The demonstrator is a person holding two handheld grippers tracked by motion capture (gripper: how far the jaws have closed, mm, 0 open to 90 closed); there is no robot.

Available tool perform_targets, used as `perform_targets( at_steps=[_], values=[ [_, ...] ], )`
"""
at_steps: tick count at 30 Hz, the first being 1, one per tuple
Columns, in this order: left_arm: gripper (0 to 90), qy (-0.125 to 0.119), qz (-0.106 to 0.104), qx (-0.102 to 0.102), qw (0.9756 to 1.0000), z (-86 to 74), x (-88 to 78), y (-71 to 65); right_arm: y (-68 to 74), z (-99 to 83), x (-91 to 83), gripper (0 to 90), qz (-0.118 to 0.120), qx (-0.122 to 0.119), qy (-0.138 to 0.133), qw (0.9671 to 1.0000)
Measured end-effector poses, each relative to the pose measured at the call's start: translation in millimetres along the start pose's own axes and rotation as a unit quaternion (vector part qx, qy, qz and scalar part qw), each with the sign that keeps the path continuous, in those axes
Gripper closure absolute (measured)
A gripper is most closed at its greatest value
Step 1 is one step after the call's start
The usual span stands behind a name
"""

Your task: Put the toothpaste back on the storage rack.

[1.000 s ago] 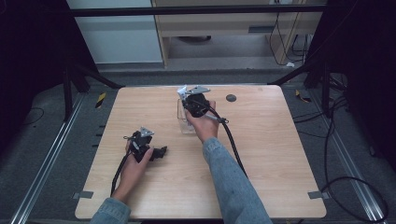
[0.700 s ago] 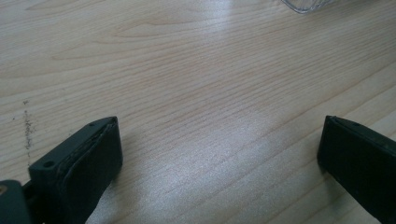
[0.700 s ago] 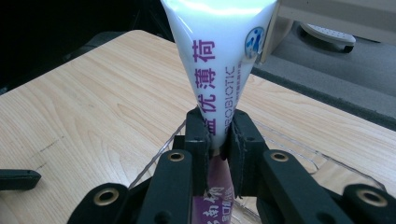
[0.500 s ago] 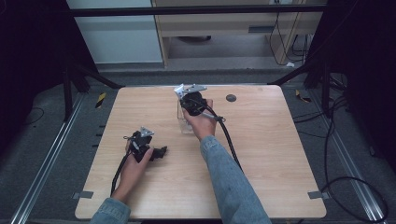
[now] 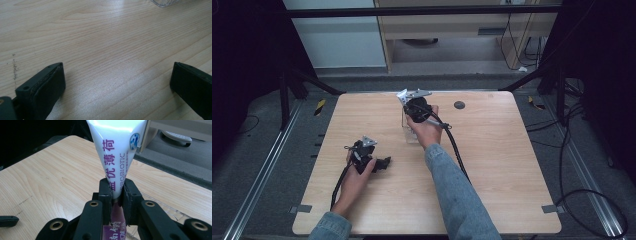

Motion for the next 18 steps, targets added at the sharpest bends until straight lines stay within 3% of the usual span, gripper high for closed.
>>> perform_targets(
  at_steps=[18],
  values=[
    [0.0, 0.0, 0.0, 0.0, 1.0, 0.0, 0.0, 0.0, -0.5, -0.6, 2.2, 78.0, 0.001, 0.004, -0.002, 1.0]
  ],
)
Point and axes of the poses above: each handheld gripper's, and its own axes: x roughly forward along the jaws, z roughly out of its top, y roughly to its left, the point moved 3 cm from there along x, roughly forward along the jaws, and after that the axes turned 15 degrees about -y, right-handed, at the moved point
